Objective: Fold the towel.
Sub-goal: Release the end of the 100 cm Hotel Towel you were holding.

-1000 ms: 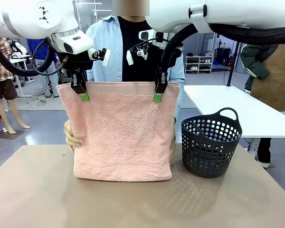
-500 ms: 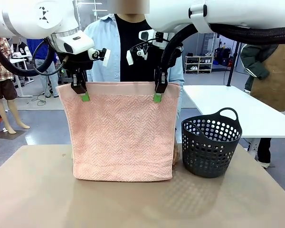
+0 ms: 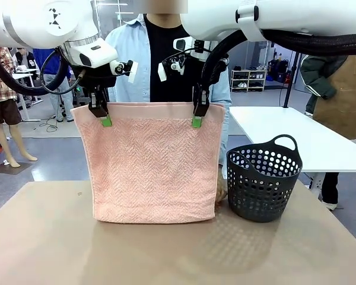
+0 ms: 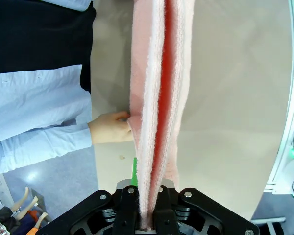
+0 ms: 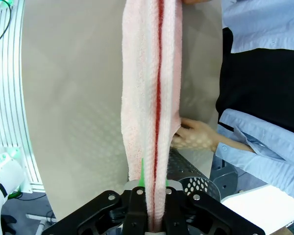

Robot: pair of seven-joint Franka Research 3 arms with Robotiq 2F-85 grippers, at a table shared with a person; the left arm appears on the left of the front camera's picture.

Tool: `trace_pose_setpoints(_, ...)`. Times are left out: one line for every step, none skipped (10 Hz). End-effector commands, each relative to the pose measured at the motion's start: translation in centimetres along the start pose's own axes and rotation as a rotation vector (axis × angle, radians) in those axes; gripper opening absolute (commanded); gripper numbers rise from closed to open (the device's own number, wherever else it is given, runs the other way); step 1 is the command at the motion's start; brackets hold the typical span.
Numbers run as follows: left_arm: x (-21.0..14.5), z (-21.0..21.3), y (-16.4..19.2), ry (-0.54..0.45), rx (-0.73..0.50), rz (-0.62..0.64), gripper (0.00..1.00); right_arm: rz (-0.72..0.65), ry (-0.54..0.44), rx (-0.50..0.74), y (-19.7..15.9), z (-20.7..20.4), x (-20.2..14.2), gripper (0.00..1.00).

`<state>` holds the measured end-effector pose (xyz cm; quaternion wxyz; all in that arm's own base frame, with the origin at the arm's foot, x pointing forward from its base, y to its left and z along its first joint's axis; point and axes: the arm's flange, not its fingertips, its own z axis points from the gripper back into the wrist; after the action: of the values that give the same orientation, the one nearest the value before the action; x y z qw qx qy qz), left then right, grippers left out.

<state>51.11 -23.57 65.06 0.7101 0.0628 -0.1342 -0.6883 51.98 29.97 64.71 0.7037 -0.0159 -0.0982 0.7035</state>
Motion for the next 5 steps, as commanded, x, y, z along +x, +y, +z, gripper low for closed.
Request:
trace_pose_setpoints(-0.05, 0.27, 0.22, -0.004, 0.008, 0.004, 0.00, 0.016, -0.008, 0.002, 0.06, 0.20, -0.19, 0.00)
trace_pose_setpoints(-0.05, 0.27, 0.22, -0.004, 0.008, 0.004, 0.00, 0.016, -0.008, 0.002, 0.06, 0.20, -0.19, 0.00)
trace_pose_setpoints(-0.05, 0.27, 0.22, -0.004, 0.008, 0.004, 0.00, 0.016, -0.008, 0.002, 0.06, 0.20, -0.19, 0.00)
trace_pose_setpoints(-0.05, 0.27, 0.22, -0.004, 0.008, 0.004, 0.00, 0.016, -0.008, 0.002, 0.06, 0.20, -0.19, 0.00)
trace_pose_setpoints(-0.05, 0.27, 0.22, -0.004, 0.008, 0.004, 0.00, 0.016, -0.008, 0.002, 0.06, 0.20, -0.19, 0.00)
